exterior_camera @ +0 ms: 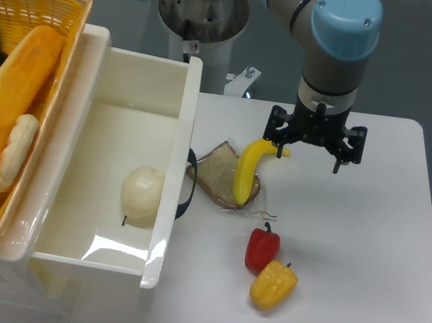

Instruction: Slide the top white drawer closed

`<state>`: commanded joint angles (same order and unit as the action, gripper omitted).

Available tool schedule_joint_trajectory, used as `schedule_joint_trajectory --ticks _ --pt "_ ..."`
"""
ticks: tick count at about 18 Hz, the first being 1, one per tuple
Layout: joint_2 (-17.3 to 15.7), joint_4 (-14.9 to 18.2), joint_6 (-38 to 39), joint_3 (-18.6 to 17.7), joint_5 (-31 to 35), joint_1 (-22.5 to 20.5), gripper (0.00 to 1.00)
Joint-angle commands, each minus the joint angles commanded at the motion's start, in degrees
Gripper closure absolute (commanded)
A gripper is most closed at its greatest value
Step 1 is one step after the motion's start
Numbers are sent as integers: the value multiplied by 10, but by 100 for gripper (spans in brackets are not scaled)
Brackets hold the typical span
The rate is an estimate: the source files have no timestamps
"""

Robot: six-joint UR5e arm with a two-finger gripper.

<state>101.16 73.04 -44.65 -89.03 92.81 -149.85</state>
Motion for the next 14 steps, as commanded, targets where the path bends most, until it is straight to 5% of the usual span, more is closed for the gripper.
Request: schedule_joint_trajectory --ticks 14 --pt "17 -9 15 -25 2 -1 0"
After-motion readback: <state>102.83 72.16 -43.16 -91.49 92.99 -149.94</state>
